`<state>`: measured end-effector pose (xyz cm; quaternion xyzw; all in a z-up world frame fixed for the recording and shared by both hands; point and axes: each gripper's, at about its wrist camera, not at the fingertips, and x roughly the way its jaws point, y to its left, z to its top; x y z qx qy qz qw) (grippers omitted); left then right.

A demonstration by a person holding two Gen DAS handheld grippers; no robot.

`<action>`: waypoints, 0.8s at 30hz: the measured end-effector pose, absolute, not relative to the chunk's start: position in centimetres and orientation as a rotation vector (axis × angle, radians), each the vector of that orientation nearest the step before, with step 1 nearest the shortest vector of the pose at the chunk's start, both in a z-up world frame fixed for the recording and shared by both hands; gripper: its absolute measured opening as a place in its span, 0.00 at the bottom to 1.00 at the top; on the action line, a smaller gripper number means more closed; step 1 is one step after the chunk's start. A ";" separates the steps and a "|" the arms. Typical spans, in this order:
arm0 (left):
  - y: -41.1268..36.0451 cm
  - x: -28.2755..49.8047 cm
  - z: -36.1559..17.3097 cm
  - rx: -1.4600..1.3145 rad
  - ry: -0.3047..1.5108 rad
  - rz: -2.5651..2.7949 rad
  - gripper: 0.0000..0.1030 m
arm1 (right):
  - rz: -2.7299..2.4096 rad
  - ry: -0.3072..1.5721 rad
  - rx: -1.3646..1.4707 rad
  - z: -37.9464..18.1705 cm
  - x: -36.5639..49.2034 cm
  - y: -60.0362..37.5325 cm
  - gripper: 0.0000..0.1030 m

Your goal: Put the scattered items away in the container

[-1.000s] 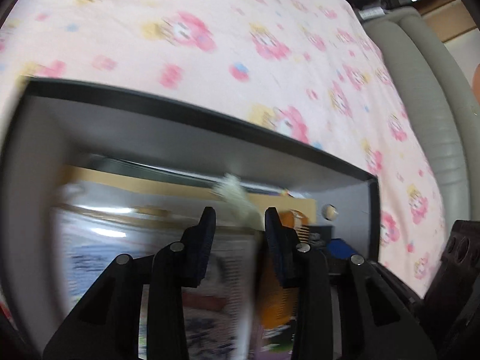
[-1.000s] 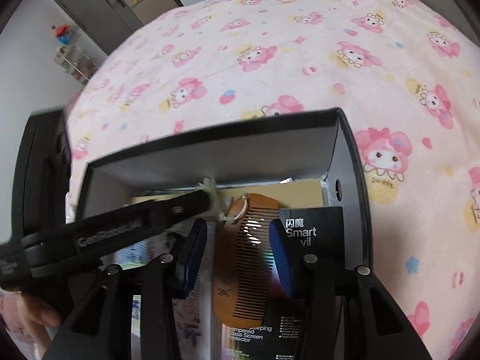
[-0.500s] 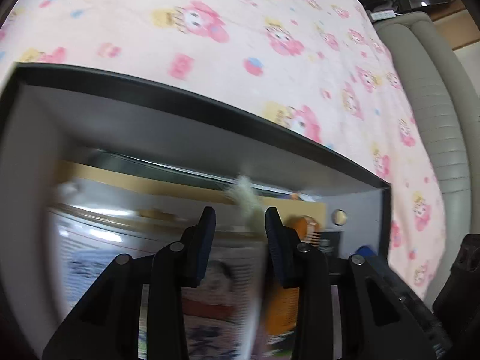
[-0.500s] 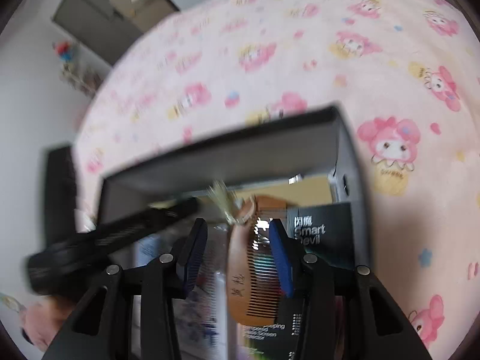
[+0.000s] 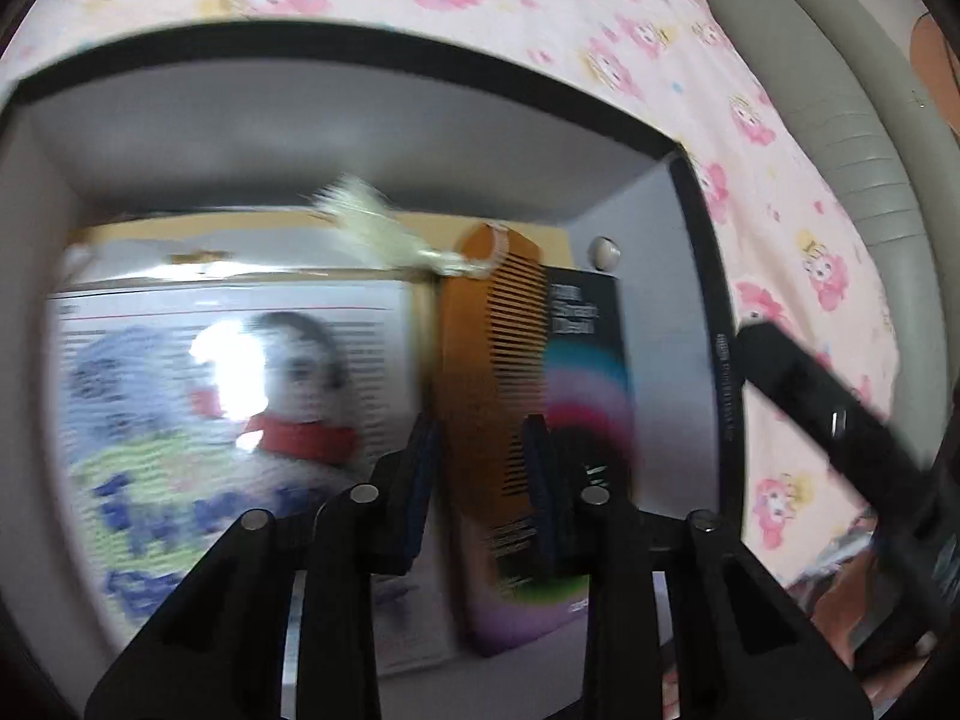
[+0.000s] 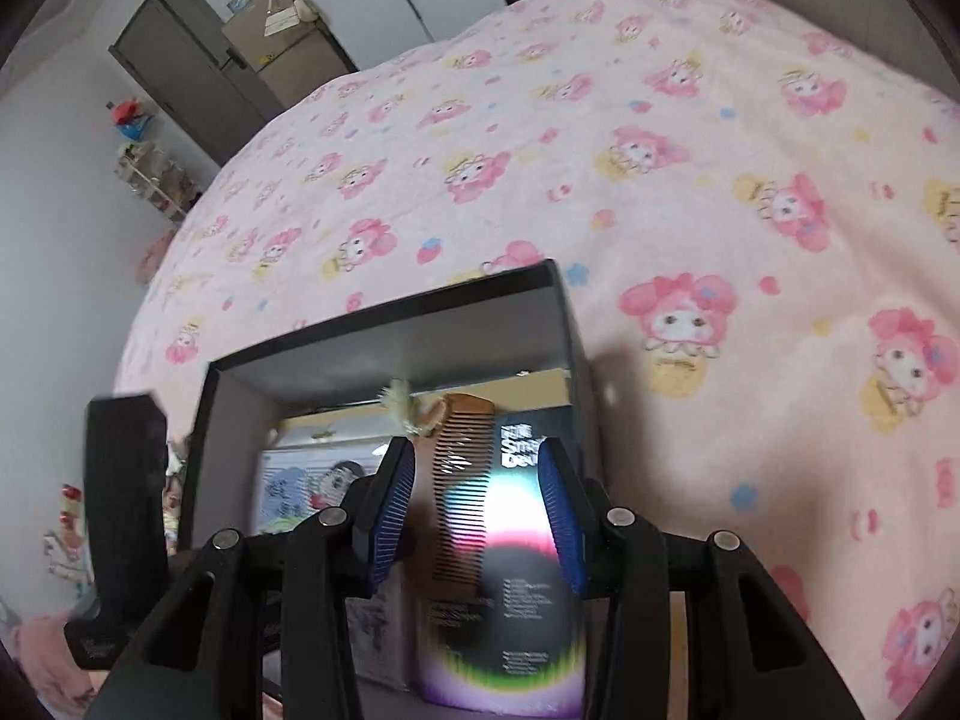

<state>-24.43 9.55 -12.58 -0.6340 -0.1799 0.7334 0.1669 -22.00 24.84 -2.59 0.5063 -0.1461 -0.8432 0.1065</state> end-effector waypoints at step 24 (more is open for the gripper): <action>11.8 -33.9 -11.6 -1.728 -0.492 2.078 0.28 | -2.252 -0.377 1.463 -2.7 -20.9 23.1 0.34</action>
